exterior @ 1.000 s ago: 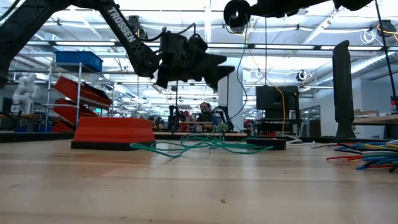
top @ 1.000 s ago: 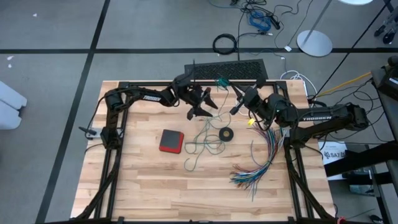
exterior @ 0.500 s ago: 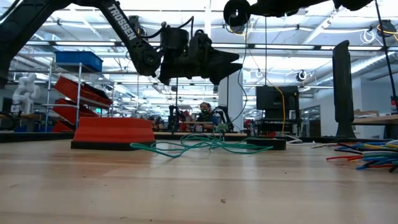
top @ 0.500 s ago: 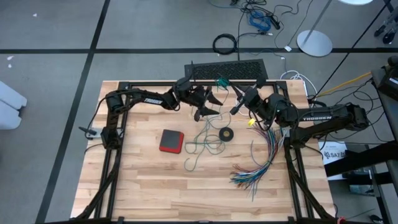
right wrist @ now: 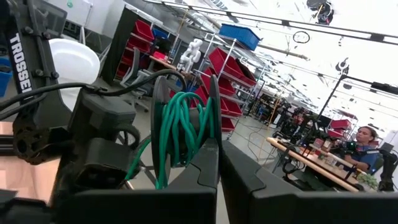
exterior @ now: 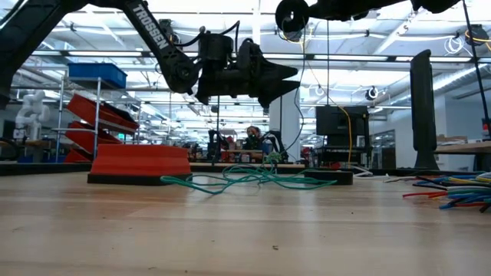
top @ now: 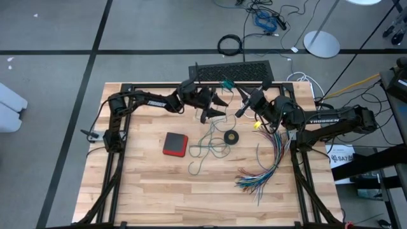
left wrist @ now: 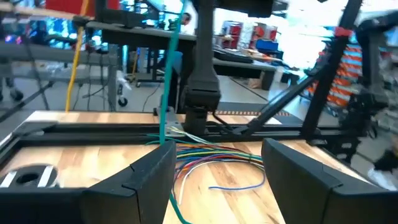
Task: Coiling cords
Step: Coil the green wire cable on the spool
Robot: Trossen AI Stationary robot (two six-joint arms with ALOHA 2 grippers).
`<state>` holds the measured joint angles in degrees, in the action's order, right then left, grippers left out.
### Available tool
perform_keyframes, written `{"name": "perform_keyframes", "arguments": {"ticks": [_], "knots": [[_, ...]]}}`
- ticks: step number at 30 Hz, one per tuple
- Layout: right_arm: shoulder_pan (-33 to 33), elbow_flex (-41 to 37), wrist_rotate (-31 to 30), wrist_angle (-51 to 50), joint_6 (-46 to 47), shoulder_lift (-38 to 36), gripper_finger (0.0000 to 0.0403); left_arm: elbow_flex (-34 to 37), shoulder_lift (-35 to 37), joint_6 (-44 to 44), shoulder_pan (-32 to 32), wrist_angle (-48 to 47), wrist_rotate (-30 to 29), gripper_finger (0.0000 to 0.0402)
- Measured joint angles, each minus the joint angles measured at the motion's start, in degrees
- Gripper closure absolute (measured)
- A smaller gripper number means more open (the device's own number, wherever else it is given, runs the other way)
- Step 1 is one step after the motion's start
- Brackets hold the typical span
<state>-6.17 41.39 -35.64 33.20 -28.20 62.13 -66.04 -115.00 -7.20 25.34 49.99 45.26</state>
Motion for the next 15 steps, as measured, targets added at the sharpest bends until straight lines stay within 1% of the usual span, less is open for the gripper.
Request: {"name": "perform_keyframes", "arguments": {"ticks": [5,11,15], "knots": [[0.85,0.0,-0.03,-0.02,-0.42,0.0,0.0403,0.0,0.0,-3.03,0.52,0.03,-0.44,0.0157],[1.05,0.0,-0.37,0.15,-0.82,0.0,0.0403,0.0,0.0,-4.42,1.61,-0.1,-4.39,0.0157],[1.05,0.0,-0.42,0.15,-0.86,0.0,0.0403,-0.01,0.0,-4.47,1.79,-0.53,-5.98,0.0157]]}}
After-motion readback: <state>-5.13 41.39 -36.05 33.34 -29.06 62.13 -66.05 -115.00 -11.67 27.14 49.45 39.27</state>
